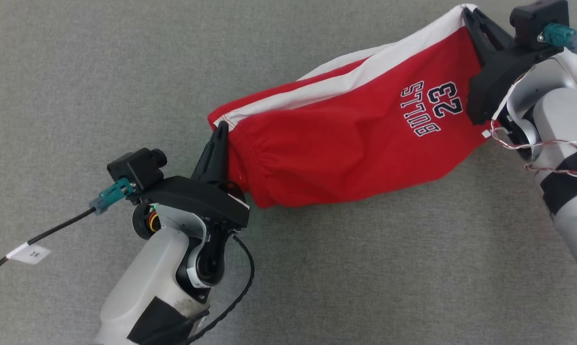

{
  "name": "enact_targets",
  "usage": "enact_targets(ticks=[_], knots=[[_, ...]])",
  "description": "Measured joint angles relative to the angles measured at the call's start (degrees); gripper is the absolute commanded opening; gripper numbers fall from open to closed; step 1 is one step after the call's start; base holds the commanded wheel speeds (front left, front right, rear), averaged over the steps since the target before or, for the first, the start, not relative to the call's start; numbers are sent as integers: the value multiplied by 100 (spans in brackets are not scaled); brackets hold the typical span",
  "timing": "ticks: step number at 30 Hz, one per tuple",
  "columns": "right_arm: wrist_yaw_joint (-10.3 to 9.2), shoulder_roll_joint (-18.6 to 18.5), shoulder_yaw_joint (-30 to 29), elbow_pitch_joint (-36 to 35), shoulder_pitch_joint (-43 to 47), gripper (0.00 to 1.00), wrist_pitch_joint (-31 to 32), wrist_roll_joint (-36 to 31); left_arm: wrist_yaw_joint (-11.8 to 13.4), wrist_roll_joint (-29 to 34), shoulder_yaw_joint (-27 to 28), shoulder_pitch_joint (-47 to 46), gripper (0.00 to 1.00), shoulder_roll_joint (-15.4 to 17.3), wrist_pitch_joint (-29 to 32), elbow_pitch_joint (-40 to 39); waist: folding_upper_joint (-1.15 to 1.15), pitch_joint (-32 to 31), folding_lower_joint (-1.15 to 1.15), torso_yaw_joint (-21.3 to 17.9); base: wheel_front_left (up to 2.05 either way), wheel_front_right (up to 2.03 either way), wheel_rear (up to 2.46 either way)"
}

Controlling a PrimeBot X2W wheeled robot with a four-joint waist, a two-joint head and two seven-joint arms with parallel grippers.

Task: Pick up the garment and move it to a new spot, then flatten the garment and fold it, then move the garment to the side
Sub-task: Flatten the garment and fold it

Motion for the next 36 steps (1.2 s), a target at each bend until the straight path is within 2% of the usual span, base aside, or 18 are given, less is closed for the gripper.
enact_targets(ticks=[8, 9, 10, 11, 21, 23, 27, 33, 36], knots=[[0, 187, 175, 555, -454, 0, -185, -89, 18, 118, 9, -248, 0, -104, -147, 240, 0, 223, -1, 161, 0, 0, 0], [0, 208, 204, 614, -505, 42, -201, -82, -9, 138, 3, -269, 31, -115, -178, 260, 0, 235, 0, 175, 0, 0, 0], [0, 242, 229, 670, -549, 93, -197, -27, -23, 163, -8, -286, 100, -120, -190, 278, 0, 243, -1, 185, 0, 0, 0], [0, 260, 270, 721, -580, 100, -194, 23, -21, 210, -16, -305, 100, -119, -229, 292, 0, 247, -1, 194, 0, 0, 0], [0, 238, 625, 1071, -741, 100, -244, 380, 97, 761, 134, -339, 100, -26, -413, 358, 0, 30, -1, 187, 0, 0, 0], [0, 214, 648, 1148, -735, 100, -109, 552, 151, 1058, 178, -264, 100, 46, -421, 243, -1, -58, -1, 180, 0, 0, 0], [0, 137, 695, 1224, -608, 100, 307, 896, 401, 2159, 236, -14, 100, 286, -438, -254, -1, -249, -2, 176, 0, 0, 0], [0, -37, 818, 1274, -223, 100, 1073, 1359, 592, 3468, 314, 887, 100, 490, -437, -1050, -1, -524, -3, 239, 0, 0, 0], [0, -151, 754, 1348, -152, 100, 1190, 1489, 638, 3689, 423, 1313, 100, 530, -437, -1270, -1, -566, -2, 325, 0, 0, 0]])
